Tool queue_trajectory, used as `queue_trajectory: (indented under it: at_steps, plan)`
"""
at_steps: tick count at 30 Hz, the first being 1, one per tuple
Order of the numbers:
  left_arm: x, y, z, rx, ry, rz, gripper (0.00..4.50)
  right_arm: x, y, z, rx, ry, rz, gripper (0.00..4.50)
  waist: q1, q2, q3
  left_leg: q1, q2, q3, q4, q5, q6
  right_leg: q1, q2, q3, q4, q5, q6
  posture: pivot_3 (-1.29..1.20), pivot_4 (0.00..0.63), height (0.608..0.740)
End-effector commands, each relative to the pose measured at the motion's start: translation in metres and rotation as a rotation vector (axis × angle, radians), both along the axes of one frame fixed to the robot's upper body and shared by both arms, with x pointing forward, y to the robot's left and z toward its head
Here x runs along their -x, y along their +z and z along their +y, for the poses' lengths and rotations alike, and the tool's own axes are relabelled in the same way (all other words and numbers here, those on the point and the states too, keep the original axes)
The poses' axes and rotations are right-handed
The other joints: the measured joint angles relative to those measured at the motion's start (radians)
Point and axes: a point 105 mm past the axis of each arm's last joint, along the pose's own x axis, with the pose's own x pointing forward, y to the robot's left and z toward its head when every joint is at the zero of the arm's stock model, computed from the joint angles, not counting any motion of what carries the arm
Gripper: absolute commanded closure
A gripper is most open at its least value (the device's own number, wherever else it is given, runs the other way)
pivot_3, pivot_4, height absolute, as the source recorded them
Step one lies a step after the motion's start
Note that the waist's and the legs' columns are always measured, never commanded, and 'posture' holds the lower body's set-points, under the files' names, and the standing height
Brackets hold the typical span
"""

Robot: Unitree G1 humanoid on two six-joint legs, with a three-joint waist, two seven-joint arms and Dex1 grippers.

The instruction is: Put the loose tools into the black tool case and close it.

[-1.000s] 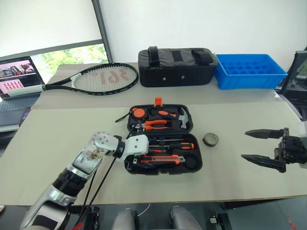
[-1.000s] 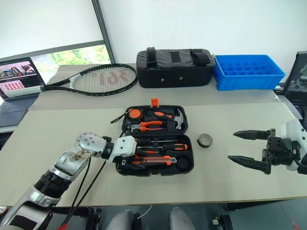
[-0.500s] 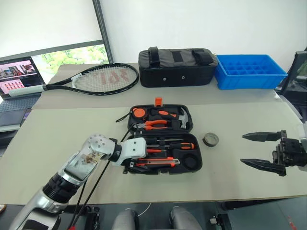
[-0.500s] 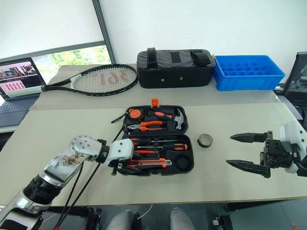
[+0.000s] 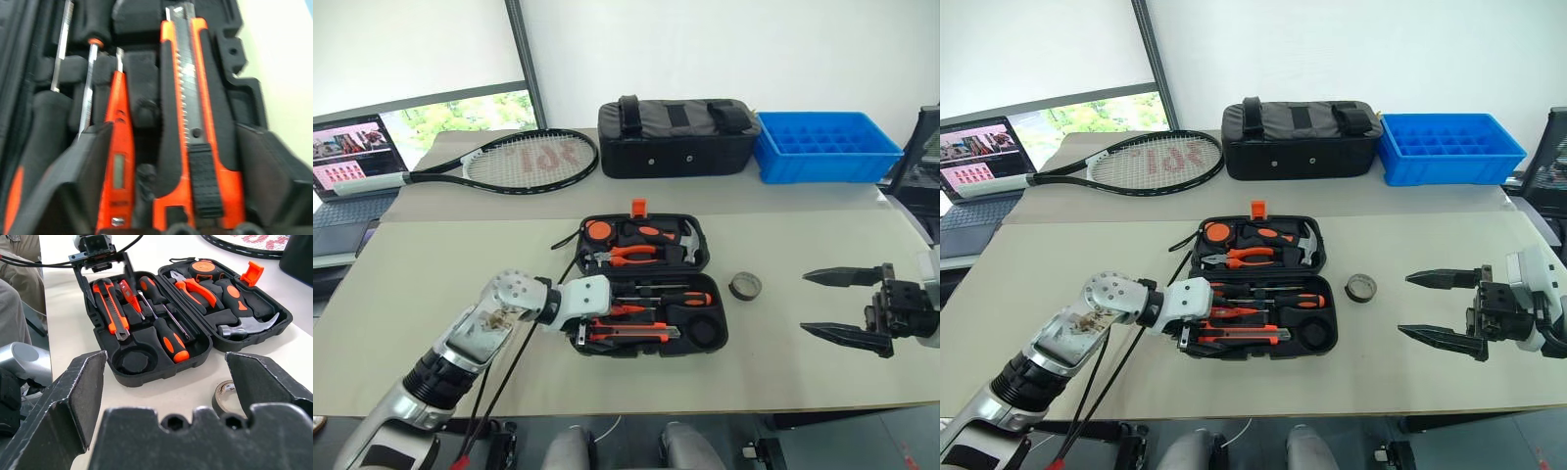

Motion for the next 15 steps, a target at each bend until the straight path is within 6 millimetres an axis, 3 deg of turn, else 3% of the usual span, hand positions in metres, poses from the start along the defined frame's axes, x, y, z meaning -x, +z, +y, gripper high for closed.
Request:
queue_trajectory:
  at_steps: [1, 4, 7, 15]
  plan:
    - [-0.002, 0.033, -0.005, 0.129, -0.031, -0.041, 0.02, 0.002, 0.006, 0.001, 0.001, 0.017, -0.033, 0.0, 0.0, 0.0, 0.0, 0.0, 0.0, 0.0, 0.0, 0.0, 0.0, 0.0, 0.0, 0.0, 0.0, 0.0, 0.0, 0.0, 0.15, 0.708]
    - [-0.005, 0.053, -0.009, 0.241, -0.05, -0.036, 0.02, 0.002, 0.005, 0.004, -0.012, 0.022, -0.034, 0.0, 0.0, 0.0, 0.0, 0.0, 0.0, 0.0, 0.0, 0.0, 0.0, 0.0, 0.0, -0.001, 0.0, 0.0, 0.0, 0.0, 0.15, 0.708]
    - [-0.003, 0.056, -0.015, 0.281, -0.099, -0.031, 0.69, 0.002, 0.004, 0.006, -0.024, 0.03, -0.038, 0.0, 0.0, 0.001, -0.001, 0.0, 0.0, -0.001, 0.001, 0.0, 0.0, 0.0, 0.0, -0.001, 0.0, 0.0, 0.0, 0.0, 0.15, 0.708]
    - [0.004, 0.037, -0.026, 0.258, -0.193, 0.012, 3.55, 0.005, 0.005, 0.004, -0.037, 0.048, -0.051, 0.0, -0.001, 0.001, -0.001, 0.0, 0.0, -0.001, 0.001, 0.0, 0.0, 0.0, 0.0, -0.001, 0.0, 0.0, 0.0, 0.0, 0.15, 0.708]
